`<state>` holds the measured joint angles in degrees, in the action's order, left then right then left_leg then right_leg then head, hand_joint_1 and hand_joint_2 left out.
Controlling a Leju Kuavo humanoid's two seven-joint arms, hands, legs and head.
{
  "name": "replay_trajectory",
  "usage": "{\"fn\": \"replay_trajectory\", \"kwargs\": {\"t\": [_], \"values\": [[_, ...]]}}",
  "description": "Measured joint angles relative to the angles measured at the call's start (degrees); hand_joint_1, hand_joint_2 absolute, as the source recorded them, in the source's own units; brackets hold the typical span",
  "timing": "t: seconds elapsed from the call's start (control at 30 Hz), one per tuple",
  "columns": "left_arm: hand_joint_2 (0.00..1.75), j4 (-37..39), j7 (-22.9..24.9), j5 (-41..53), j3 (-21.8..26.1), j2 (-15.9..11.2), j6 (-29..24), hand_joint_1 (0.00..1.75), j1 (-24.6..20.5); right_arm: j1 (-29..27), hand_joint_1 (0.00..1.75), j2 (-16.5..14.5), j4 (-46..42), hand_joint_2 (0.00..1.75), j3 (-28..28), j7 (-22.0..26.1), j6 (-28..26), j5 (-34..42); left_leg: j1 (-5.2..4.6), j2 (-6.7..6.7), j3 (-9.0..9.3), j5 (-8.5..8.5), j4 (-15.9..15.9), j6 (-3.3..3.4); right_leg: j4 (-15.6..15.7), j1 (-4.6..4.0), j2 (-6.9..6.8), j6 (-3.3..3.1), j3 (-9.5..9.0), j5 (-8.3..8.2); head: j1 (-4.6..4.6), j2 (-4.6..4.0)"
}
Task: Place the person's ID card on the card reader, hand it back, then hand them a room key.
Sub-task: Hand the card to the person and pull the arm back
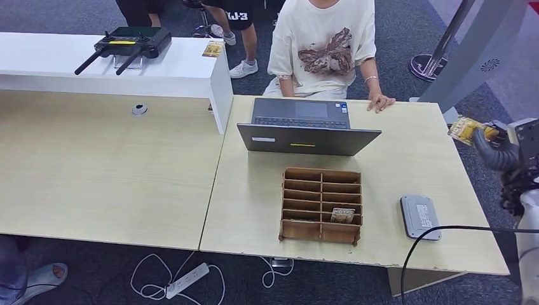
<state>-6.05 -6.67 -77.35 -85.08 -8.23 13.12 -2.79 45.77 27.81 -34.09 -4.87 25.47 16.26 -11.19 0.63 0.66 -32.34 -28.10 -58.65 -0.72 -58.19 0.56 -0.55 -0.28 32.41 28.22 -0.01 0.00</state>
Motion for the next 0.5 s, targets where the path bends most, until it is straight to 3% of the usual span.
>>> {"fn": "replay_trajectory", "kwargs": {"t": [0.23, 0.4, 0.5], "values": [[0.00, 0.0, 0.0, 0.0, -0.1, 0.2, -0.1, 0.00, -0.3, 2.6, 1.75, -3.0, -6.6, 1.75, 2.2, -3.3, -11.0, -6.3, 0.00, -0.02, 0.00, 0.01, 0.0, -0.01, -0.1, 0.00, 0.03, 0.00, 0.02, 0.00, 0.00, 0.00], [0.00, 0.0, 0.1, 0.0, -0.2, 0.3, -0.1, 0.00, -0.4, 6.2, 1.75, -5.1, -9.7, 1.75, 8.3, -7.2, -23.7, -18.3, 0.00, -0.04, 0.02, 0.02, 0.0, -0.03, -0.1, 0.00, 0.05, -0.01, 0.02, -0.01, 0.01, 0.00], [0.00, 0.0, 0.1, -0.1, -0.2, 0.4, -0.1, 0.00, -0.5, 8.6, 1.75, -6.5, -10.2, 1.75, 12.5, -9.6, -28.3, -25.2, 0.01, -0.05, 0.04, 0.04, 0.0, -0.05, -0.1, -0.01, 0.06, -0.02, 0.02, -0.01, 0.00, 0.00]]}}
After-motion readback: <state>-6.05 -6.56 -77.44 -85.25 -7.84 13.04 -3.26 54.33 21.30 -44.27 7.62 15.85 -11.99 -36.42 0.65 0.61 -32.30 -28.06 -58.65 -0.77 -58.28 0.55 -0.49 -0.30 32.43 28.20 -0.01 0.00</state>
